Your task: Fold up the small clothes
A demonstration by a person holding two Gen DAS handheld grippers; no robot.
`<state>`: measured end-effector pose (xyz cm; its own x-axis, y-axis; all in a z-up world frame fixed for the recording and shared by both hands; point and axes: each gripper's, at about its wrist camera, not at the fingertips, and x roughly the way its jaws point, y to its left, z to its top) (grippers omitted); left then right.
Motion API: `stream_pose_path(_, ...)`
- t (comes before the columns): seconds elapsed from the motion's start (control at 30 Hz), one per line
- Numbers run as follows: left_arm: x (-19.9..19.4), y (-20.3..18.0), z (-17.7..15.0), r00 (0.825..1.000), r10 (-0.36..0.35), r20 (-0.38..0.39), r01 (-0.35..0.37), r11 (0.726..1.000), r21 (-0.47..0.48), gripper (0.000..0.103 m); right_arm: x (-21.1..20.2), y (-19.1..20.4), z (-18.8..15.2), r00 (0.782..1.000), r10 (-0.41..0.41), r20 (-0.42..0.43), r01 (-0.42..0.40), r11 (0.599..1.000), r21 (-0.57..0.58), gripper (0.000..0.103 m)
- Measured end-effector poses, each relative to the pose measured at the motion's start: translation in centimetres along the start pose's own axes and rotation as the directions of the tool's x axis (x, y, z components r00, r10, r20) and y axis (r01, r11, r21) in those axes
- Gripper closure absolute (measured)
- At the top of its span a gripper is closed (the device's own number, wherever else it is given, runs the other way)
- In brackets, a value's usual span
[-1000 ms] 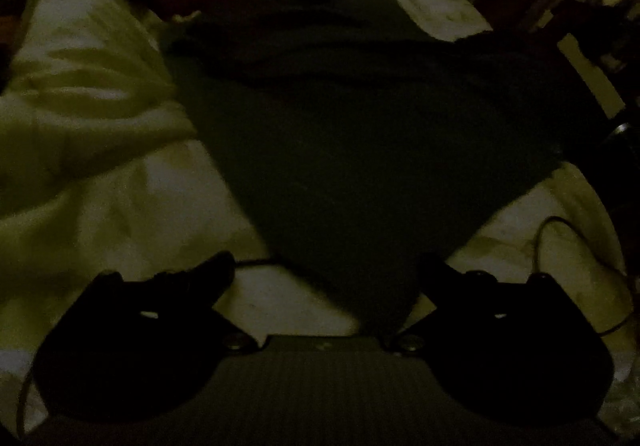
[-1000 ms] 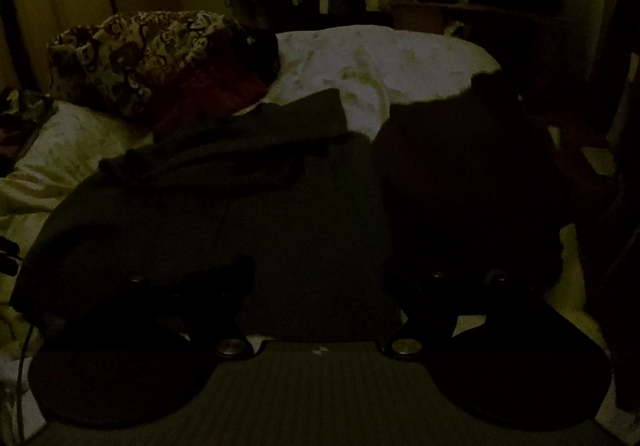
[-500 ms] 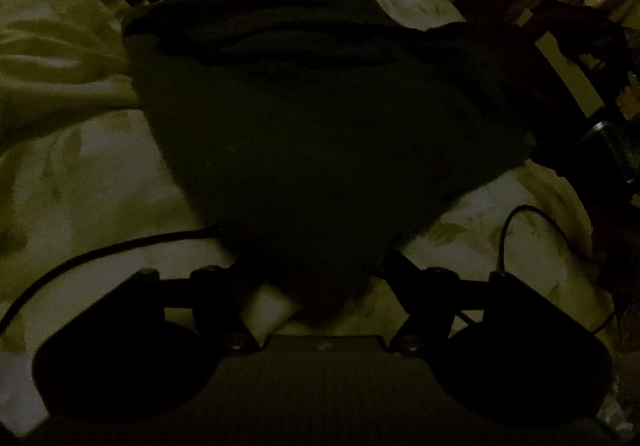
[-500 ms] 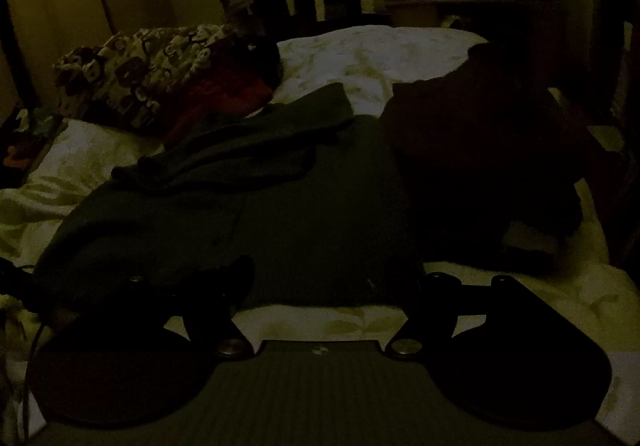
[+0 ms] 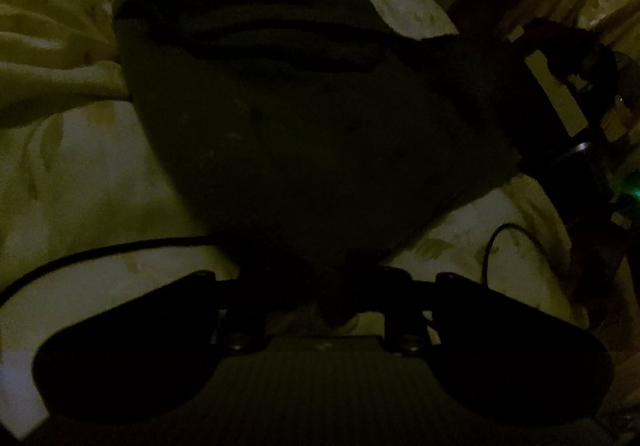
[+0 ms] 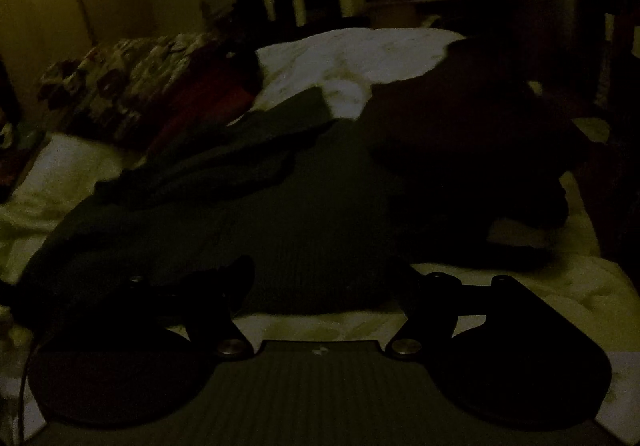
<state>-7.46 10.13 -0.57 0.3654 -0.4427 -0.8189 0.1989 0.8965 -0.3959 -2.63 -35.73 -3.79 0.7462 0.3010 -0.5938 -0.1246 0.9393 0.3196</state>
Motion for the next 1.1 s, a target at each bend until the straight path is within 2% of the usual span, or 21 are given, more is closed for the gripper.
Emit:
stream_pose_path(0.2, 0.4, -0.2, 0.2, 1.0, 0.005, -0.005, -0.005, 1.0, 0.008, 0.088, 0.7, -1.7, 0.2, 0.999, -0.038, 0.003, 0.037, 0.996, 0.086, 0.0)
stream_pose_path(0.4, 0.1, -0.2, 0.4, 1.0, 0.005, -0.002, -0.005, 1.0, 0.004, 0.091, 2.8, -2.9, -0.1, 0.999, 0.014, -0.047, -0.007, 0.988, 0.157, 0.0)
stream_pose_path(0.43, 0.1, -0.2, 0.4, 1.0, 0.003, 0.0, -0.003, 1.0, 0.001, 0.092, 3.1, -3.1, -0.3, 0.998, 0.028, -0.058, -0.018, 0.986, 0.166, 0.003)
stream_pose_path(0.47, 0.1, -0.1, 0.5, 1.0, 0.001, 0.001, -0.001, 1.0, 0.0, 0.092, 3.4, -3.2, -0.4, 0.997, 0.045, -0.069, -0.032, 0.984, 0.178, 0.015)
stream_pose_path(0.5, 0.1, -0.2, 0.5, 1.0, 0.001, 0.0, -0.001, 1.0, 0.005, 0.092, 3.7, -3.4, -0.6, 0.994, 0.074, -0.078, -0.057, 0.978, 0.2, 0.059)
stream_pose_path(0.53, 0.1, -0.2, 0.6, 1.0, 0.004, 0.001, -0.004, 1.0, 0.006, 0.093, 3.8, -3.5, -0.8, 0.991, 0.106, -0.078, -0.086, 0.971, 0.224, 0.075)
stream_pose_path(0.67, -0.5, 0.0, 0.8, 1.0, -0.018, 0.009, 0.018, 1.0, -0.016, 0.093, 2.7, -3.7, -0.9, 0.987, 0.152, -0.048, -0.134, 0.953, 0.271, 0.08)
stream_pose_path(0.77, -1.2, 0.5, 1.4, 0.999, -0.045, 0.023, 0.045, 0.998, -0.032, 0.093, 1.4, -4.3, -0.5, 0.966, 0.259, 0.012, -0.243, 0.889, 0.388, 0.082)
stream_pose_path(0.83, -1.6, 0.7, 2.0, 0.998, -0.059, 0.036, 0.06, 0.998, -0.033, 0.093, 1.0, -4.3, 0.1, 0.952, 0.305, 0.035, -0.291, 0.859, 0.422, 0.083)
stream_pose_path(0.97, -1.8, 1.1, 3.5, 0.995, -0.066, 0.075, 0.07, 0.996, -0.054, 0.093, 1.3, -3.2, 2.0, 0.937, 0.349, 0.035, -0.333, 0.854, 0.401, 0.084)
stream_pose_path(1.03, -1.8, 1.6, 4.7, 0.993, -0.036, 0.113, 0.043, 0.997, -0.061, 0.093, 1.9, -2.5, 3.4, 0.933, 0.359, 0.037, -0.345, 0.858, 0.381, 0.084)
stream_pose_path(1.1, -1.9, 1.7, 6.2, 0.985, 0.045, 0.166, -0.037, 0.998, -0.052, 0.094, 2.8, -2.0, 5.1, 0.928, 0.369, 0.045, -0.359, 0.858, 0.369, 0.085)
